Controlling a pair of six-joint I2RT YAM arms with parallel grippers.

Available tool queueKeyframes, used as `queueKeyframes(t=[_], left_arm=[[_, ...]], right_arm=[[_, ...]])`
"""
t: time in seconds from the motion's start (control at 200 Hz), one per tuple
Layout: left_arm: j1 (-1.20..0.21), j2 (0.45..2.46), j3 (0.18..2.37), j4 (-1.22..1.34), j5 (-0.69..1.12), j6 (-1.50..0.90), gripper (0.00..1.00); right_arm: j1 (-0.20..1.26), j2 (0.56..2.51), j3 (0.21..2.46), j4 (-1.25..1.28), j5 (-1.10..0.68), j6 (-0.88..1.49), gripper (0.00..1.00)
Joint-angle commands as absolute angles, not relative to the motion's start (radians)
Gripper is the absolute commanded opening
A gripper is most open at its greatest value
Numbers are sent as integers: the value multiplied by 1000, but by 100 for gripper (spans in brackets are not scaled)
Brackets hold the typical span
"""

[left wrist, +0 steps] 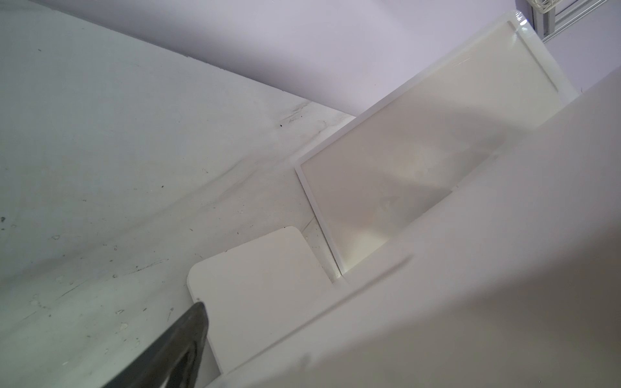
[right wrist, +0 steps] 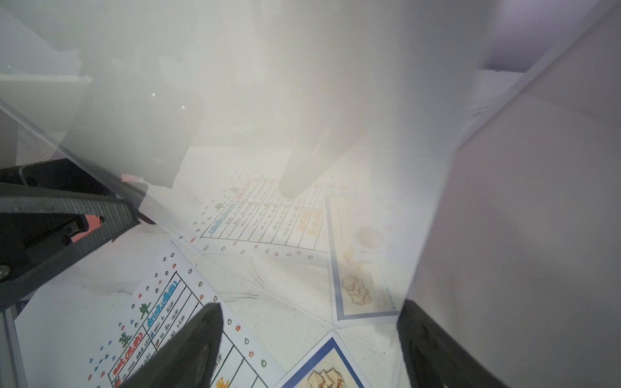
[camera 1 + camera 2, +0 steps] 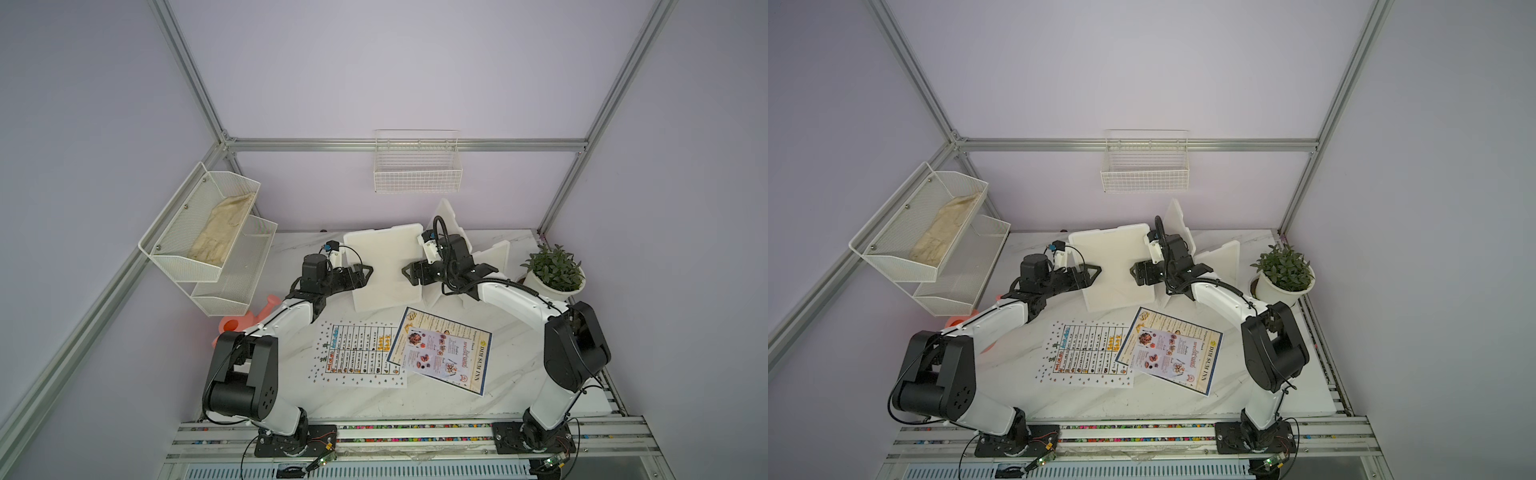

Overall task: Insert the menus into the narrow rack
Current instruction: Adjust the narrow rack at the center of the board.

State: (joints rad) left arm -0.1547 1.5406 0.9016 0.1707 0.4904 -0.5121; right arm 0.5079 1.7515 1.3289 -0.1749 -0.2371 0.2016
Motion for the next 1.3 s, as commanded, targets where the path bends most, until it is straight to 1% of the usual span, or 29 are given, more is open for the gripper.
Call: queueKeyframes(t=[0.0,0.07,0.33,0.875,1.0,1.125,1.21,1.295], left_arm=[[-173,1537,926,202,511,-506,94],[-173,1536,919,197,502,-506,100],[-165,1504,877,202,438,-518,100],[-132,1479,841,220,440,-532,100],[-127,1461,833,213,429,-534,100],[-126,1421,818,157,360,-535,100],[-125,1338,785,105,273,-547,100],[-124,1268,743,47,234,-563,100]], right_arm=[[522,1703,1308,-142,-296,199,84],[522,1693,1294,-138,-323,202,84],[524,1655,1250,-135,-356,214,84],[534,1611,1192,-137,-362,227,83],[534,1602,1195,-154,-298,229,85],[534,1582,1210,-188,-221,229,91],[535,1563,1216,-222,-187,224,92],[535,1523,1194,-235,-182,232,93]])
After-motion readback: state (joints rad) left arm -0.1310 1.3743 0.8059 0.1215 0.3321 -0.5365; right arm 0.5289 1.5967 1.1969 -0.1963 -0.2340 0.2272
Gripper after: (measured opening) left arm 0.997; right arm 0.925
